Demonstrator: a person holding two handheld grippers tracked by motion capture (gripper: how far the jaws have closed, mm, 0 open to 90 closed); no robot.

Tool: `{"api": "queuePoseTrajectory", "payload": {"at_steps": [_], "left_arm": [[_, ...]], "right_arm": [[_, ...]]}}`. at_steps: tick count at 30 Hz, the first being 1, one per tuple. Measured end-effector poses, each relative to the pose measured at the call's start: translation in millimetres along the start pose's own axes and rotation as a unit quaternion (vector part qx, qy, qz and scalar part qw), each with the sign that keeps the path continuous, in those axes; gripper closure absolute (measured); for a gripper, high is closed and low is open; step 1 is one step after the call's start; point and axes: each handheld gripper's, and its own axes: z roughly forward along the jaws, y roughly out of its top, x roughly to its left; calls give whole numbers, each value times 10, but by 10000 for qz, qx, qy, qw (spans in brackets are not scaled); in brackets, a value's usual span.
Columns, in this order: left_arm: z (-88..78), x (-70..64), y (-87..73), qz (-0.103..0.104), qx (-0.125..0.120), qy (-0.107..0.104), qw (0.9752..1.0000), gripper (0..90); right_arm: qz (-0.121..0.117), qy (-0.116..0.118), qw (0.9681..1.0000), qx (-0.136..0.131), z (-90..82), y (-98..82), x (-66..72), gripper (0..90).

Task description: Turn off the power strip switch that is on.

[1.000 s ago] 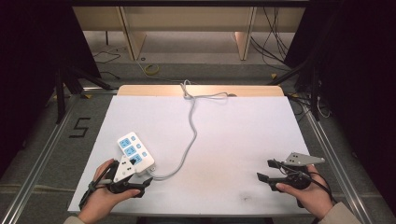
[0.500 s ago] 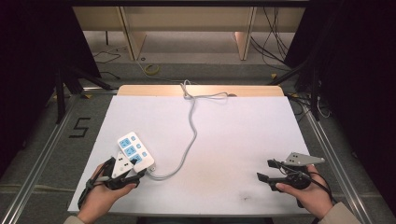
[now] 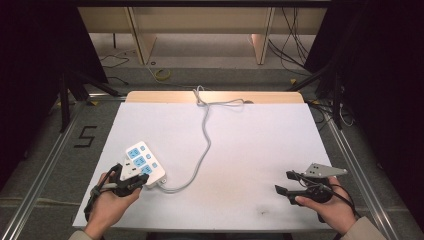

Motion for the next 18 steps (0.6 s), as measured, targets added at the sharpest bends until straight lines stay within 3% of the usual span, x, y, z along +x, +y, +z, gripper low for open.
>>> {"api": "queuePoseTrajectory", "payload": {"at_steps": [8, 16, 18], "left_arm": [[46, 16, 92, -71, 121, 136, 9998, 897], [94, 34, 175, -75, 243, 130, 9996, 897], [102, 41, 205, -180, 255, 71, 9995, 897]], "right_arm": [[-7, -1, 10000, -5, 4, 0, -1, 298], [-6, -2, 10000, 5, 4, 1, -3, 298], [-3, -3, 10000, 12, 4, 1, -2, 298]]}}
